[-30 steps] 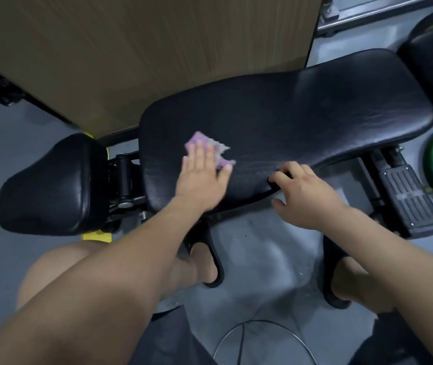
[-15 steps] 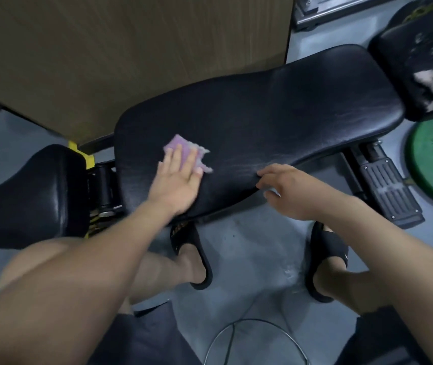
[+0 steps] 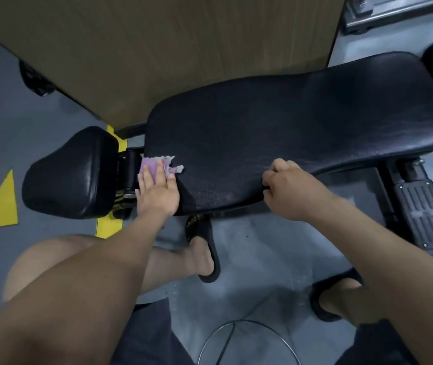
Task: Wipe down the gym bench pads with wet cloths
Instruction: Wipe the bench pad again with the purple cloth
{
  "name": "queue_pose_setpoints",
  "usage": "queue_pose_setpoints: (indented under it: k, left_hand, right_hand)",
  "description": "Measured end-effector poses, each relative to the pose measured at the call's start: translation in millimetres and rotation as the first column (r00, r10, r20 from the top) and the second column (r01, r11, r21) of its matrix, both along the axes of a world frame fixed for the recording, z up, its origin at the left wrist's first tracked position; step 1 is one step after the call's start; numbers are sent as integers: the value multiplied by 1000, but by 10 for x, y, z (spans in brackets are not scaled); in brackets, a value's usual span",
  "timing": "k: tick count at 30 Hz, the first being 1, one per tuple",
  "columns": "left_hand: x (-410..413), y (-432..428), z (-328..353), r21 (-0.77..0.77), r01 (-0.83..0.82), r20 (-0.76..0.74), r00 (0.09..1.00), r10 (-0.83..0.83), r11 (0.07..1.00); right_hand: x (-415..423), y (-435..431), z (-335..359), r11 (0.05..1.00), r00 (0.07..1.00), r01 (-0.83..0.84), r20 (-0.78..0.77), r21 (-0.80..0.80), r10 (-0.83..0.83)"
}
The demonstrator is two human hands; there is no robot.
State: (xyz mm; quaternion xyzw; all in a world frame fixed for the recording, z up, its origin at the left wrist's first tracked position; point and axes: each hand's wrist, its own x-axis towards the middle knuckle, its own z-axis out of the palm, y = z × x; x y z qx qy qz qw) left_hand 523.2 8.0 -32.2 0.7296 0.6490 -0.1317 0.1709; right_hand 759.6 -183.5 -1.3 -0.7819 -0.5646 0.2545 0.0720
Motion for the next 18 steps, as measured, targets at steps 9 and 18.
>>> queue_pose_setpoints:
  k: [9, 18]
  left_hand:
    - [377, -1175, -2, 11, 552, 1, 834, -552, 834]
    - [1473, -1362, 142, -66, 843, -98, 527, -844, 533]
  right_hand:
    - [147, -438, 25, 999, 997, 12, -76, -32, -14]
    - [757, -1081, 367, 903, 953, 285, -2, -321, -302]
